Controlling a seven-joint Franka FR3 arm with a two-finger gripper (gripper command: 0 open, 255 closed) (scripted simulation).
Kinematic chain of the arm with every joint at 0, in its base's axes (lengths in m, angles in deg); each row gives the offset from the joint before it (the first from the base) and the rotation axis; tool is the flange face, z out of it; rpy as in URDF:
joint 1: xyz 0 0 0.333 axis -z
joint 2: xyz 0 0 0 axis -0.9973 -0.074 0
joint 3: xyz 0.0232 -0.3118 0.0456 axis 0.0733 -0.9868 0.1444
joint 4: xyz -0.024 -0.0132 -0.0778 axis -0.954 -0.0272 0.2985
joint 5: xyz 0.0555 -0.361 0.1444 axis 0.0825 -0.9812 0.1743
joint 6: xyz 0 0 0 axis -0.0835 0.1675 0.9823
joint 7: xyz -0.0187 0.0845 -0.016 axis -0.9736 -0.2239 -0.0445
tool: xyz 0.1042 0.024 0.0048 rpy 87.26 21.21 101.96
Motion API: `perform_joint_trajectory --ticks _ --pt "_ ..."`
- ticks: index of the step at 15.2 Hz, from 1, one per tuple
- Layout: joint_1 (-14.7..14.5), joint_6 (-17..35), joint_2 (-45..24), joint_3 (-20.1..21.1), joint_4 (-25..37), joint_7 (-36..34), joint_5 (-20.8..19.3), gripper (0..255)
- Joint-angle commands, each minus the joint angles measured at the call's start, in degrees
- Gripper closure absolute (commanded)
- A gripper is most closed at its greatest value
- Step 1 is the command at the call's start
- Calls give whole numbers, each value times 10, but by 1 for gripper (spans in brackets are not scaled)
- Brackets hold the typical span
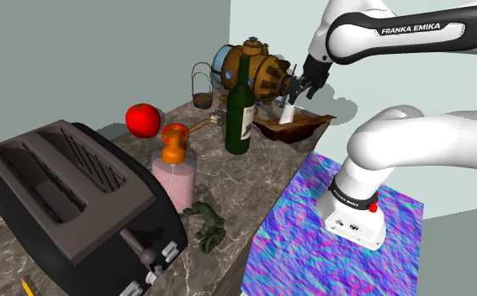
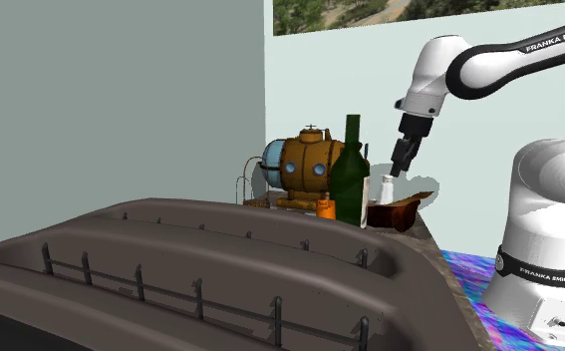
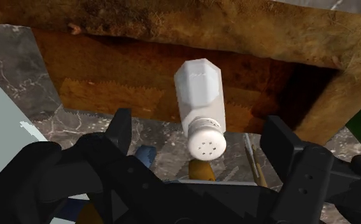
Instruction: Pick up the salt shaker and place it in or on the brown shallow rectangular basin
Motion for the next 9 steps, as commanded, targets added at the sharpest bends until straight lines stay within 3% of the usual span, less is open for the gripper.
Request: perform_joint_trajectory --ticks 1,3,7,9 --pt "0 0 0 0 0 0 0 0" --pt "0 0 0 0 0 0 0 0" --pt "-7 -89 29 13 60 2 14 0" --pt "-7 -89 29 13 60 2 14 0"
